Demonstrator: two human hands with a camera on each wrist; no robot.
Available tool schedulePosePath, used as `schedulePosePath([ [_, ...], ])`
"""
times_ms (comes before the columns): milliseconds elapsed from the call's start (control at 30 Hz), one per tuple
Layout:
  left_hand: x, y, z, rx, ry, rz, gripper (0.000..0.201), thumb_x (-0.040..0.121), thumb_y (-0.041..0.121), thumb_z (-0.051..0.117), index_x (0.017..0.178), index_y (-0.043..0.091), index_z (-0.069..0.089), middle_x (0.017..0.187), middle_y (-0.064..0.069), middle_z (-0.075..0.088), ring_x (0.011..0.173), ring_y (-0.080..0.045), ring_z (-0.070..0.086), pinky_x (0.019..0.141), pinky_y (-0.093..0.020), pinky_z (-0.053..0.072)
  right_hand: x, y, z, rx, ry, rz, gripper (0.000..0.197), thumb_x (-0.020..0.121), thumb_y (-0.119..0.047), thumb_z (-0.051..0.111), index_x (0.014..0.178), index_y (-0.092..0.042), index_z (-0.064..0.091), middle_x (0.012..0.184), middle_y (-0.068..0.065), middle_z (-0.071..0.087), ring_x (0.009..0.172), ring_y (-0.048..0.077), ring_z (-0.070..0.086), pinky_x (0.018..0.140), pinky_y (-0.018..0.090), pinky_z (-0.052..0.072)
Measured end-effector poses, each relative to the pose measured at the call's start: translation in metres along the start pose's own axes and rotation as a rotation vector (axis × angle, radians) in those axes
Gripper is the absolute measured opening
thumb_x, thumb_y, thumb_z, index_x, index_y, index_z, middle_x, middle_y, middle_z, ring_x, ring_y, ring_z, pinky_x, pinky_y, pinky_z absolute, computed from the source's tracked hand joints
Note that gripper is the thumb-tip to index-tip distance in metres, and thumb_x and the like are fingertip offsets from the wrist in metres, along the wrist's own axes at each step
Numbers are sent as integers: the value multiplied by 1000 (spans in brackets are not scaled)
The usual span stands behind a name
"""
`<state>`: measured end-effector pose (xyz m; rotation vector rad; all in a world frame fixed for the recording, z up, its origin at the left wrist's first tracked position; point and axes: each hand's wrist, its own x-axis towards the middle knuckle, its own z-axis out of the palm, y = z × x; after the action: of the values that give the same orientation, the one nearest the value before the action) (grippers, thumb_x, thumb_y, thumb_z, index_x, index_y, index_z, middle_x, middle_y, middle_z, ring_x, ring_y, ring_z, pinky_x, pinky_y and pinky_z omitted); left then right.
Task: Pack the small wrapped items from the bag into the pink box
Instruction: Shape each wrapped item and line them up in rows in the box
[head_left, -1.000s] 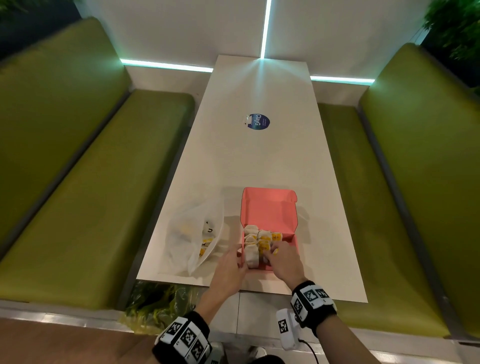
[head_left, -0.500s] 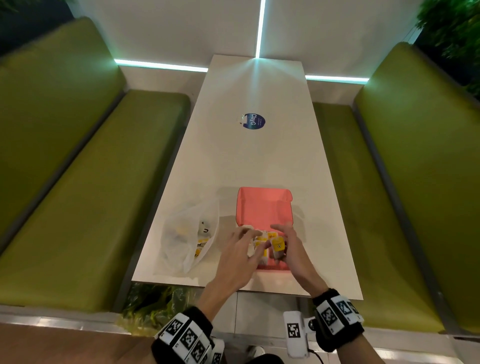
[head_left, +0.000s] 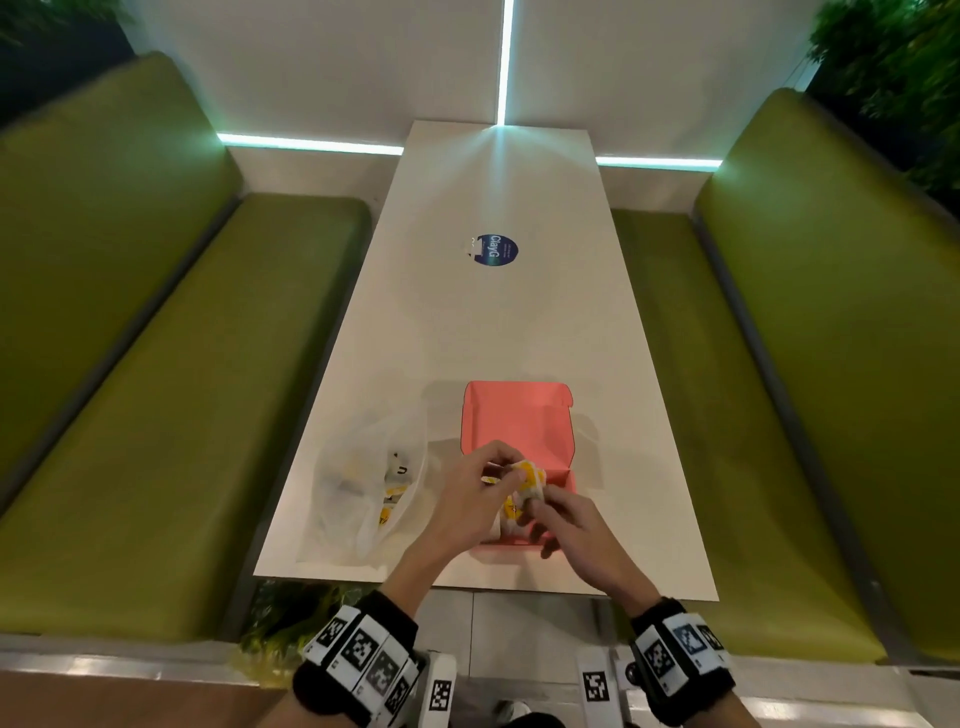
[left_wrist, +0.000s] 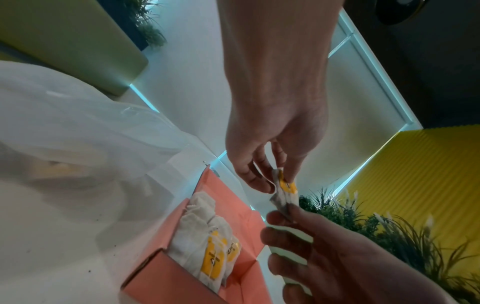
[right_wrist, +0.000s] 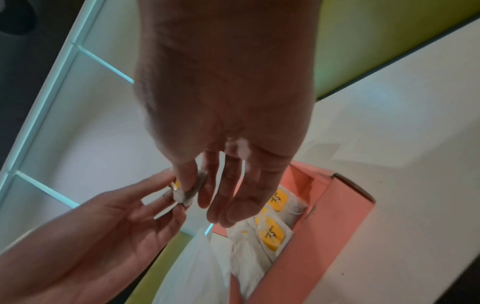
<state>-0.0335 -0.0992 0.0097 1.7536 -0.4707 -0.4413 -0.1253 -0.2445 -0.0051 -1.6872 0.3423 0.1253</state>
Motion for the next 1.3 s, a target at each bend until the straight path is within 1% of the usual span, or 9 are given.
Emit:
schedulePosePath([
  [167,-2,1,-3,-17,39,-3,14,92,2,63,101,10,70,98,2,71,87,-9,65,76,-16,51,2,2,-2,-110,124,-86,13,92,-18,68,105,-21,70,93,-3,70,81,6,64,69,22,50],
  [233,-3,2,-3,-36,52,4,17,92,3,65,106,11,70,100,2,71,89,-9,66,77,-15,51,4,-5,-1,-52,181,-121,18,92,-17,68,109,-21,67,97,-7,71,85,8,66,69,22,54],
  [400,-3,0,-3,-117,96,7,33,89,12,73,117,24,61,105,2,70,95,-11,69,82,-22,55,8,-10,1,59,213,-194,7,90,-4,68,90,-11,69,81,7,72,70,24,65,60,33,52],
  [633,-10,-3,-5,-167,152,27,28,85,6,76,104,20,61,93,-5,70,84,-15,70,75,-31,57,5,-14,3,134,192,-163,26,89,-8,71,112,-16,61,84,12,68,66,35,64,58,41,54],
  [733,-11,-2,-6,-159,149,44,28,85,14,75,104,24,58,93,-3,68,85,-20,69,75,-35,58,4,-16,4,111,187,-208,7,95,-7,63,100,-11,66,81,8,67,66,26,64,54,40,53],
  [867,-17,1,-6,-188,68,70,26,91,13,70,104,19,48,99,-10,65,87,-20,68,74,-29,55,3,-18,6,141,192,-210,8,96,-7,60,95,-3,67,80,17,66,68,23,63,53,35,52],
  [1000,-22,1,-4,-114,36,82,15,94,8,65,93,16,53,88,9,61,82,-13,63,69,-27,54,1,-19,5,150,213,-219,9,95,-10,63,91,-4,69,78,19,65,59,27,58,52,36,50],
  [1100,-21,0,-6,-102,68,70,12,94,-2,59,89,8,58,82,12,62,79,-12,63,65,-27,54,-2,-22,1,184,216,-213,9,94,-11,65,91,-4,70,79,20,62,56,24,51,51,30,46],
  [1300,-20,3,-13,-240,137,21,11,94,-6,59,89,2,65,84,4,68,79,-13,66,66,-27,56,-5,-18,-3,78,45,-199,6,91,-3,67,85,-5,69,80,-9,63,70,4,56,62,16,44],
])
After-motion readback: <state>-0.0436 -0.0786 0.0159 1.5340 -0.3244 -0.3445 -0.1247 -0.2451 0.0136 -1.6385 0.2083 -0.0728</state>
